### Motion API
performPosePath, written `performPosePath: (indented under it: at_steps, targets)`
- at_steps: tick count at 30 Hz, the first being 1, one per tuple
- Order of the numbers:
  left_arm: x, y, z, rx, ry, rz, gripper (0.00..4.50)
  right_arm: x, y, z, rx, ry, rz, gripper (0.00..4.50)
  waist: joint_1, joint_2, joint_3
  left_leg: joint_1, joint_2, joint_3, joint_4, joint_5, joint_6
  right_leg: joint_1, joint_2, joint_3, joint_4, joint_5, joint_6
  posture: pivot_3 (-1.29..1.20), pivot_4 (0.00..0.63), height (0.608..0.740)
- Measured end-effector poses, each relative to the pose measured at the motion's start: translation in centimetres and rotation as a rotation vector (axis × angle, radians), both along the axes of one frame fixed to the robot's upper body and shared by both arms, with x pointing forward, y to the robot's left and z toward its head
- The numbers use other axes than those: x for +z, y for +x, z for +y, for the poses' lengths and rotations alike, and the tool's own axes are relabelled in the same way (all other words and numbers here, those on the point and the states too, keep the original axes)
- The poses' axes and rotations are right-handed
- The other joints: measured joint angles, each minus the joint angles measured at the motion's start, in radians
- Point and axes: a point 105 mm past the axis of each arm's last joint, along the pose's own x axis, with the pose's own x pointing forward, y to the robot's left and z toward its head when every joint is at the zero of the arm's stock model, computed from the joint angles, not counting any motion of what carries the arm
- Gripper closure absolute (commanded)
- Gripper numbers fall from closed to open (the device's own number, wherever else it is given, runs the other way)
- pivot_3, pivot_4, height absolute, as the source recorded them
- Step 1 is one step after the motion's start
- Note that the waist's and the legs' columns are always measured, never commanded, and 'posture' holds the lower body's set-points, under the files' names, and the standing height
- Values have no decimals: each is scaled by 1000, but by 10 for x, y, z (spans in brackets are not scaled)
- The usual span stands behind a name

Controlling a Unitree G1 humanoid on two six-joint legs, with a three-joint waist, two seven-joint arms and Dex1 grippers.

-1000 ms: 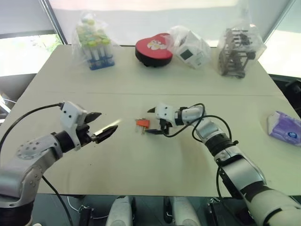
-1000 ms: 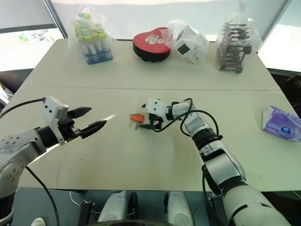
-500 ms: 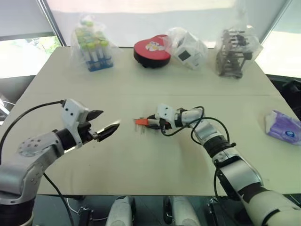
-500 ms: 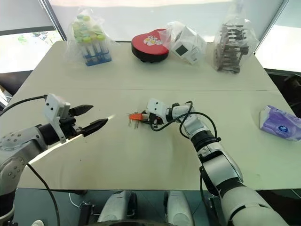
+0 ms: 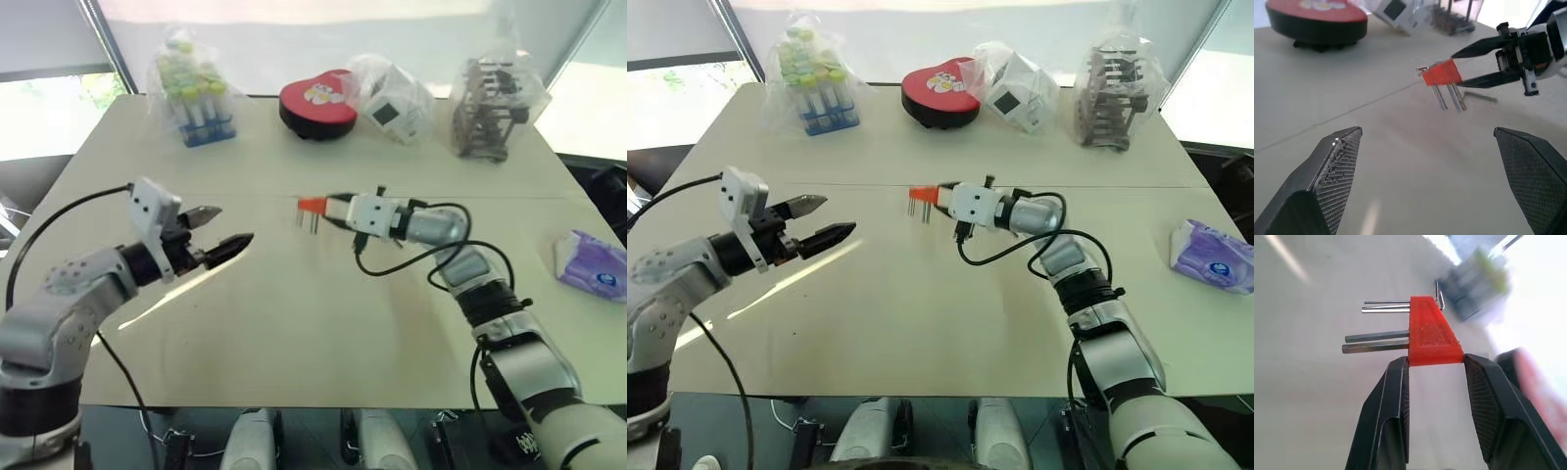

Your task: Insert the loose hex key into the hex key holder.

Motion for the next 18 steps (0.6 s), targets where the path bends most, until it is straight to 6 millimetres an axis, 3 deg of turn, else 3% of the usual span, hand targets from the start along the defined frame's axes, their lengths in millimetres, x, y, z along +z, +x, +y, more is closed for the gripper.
performPosePath:
  at_steps: [6,13,18]
  targets:
    - [25,11,-16,-137,-90,8,0,36,-32,0,79,35,-351,3422,1,0,1,0,0,0,0,0,-1,0,0,0,0,0,0,0,150,740]
    - [49,12,-42,-284,-156,2,0,49,-63,11,187,23,-538,3422,2,-1,1,0,0,0,0,3,-5,0,-1,0,0,0,0,0,150,740]
    - [49,8,-55,-347,-153,17,0,49,-64,12,195,11,-549,3422,1,-1,1,0,0,0,0,3,-5,0,0,0,0,0,0,0,150,740]
